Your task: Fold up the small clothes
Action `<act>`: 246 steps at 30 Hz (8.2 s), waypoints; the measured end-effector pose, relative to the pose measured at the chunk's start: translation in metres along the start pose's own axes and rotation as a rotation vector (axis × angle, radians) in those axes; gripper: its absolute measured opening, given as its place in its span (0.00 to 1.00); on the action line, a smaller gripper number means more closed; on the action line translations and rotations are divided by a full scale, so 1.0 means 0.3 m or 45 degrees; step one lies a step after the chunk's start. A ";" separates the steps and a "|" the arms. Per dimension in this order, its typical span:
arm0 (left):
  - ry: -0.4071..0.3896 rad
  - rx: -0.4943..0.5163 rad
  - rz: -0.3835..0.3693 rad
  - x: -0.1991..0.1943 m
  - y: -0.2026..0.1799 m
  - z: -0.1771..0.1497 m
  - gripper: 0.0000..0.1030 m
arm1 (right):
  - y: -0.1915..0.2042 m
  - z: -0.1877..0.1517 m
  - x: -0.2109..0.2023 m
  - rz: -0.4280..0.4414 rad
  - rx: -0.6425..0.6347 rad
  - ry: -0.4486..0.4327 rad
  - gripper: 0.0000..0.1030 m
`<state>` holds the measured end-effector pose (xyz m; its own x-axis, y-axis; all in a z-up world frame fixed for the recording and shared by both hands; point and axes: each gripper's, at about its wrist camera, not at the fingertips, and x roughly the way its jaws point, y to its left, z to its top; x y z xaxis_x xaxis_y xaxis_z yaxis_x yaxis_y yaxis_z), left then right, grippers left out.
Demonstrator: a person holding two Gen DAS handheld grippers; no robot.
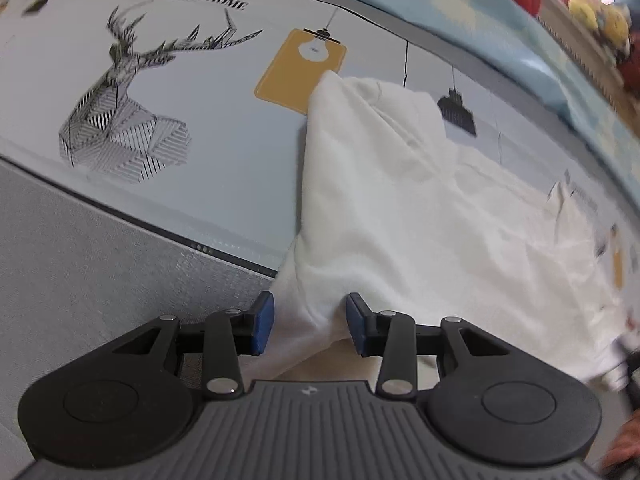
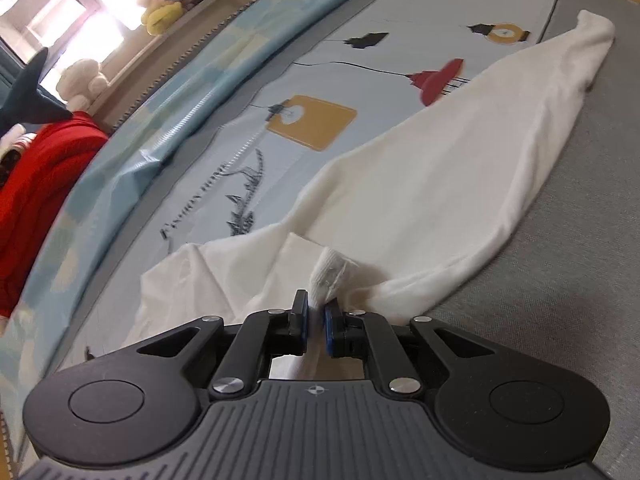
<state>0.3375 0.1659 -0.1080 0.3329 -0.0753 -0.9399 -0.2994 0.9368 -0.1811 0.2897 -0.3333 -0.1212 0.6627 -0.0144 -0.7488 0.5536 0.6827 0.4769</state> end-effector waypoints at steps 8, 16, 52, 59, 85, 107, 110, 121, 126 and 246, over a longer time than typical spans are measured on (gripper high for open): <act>-0.095 0.103 0.061 -0.068 0.011 0.006 0.03 | 0.102 0.017 -0.244 0.548 -0.103 -0.420 0.03; -0.015 0.158 0.106 -0.055 0.018 0.022 0.03 | -0.041 -0.012 0.018 -0.137 0.023 0.065 0.04; -0.448 -0.122 -0.100 -0.027 0.125 0.242 0.04 | 0.024 0.087 -0.135 -0.093 -0.159 -0.155 0.13; -0.400 -0.072 -0.104 -0.124 0.096 0.210 0.14 | 0.048 0.067 -0.118 -0.009 -0.199 -0.057 0.13; -0.261 0.463 -0.029 -0.428 -0.173 -0.114 0.39 | -0.155 0.132 -0.187 -0.045 -0.132 0.089 0.13; -0.265 0.568 0.047 -0.265 -0.426 -0.235 0.49 | -0.712 0.497 -0.185 -0.051 0.174 -0.306 0.14; -0.265 0.563 0.036 -0.270 -0.415 -0.219 0.49 | -0.684 0.531 -0.123 -0.092 0.135 -0.295 0.39; -0.270 0.555 0.008 -0.282 -0.391 -0.198 0.49 | -0.611 0.567 0.051 -0.414 -0.017 -0.239 0.38; -0.282 0.527 0.011 -0.301 -0.360 -0.189 0.49 | -0.623 0.552 0.017 -0.501 0.040 -0.299 0.03; -0.321 0.136 -0.056 -0.153 -0.040 -0.001 0.06 | 0.121 -0.073 -0.003 -0.139 -0.249 0.231 0.28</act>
<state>0.3255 0.1581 -0.0628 0.5599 -0.0418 -0.8275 -0.1881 0.9663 -0.1760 0.2982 -0.2925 -0.1133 0.4935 0.0234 -0.8694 0.4974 0.8124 0.3042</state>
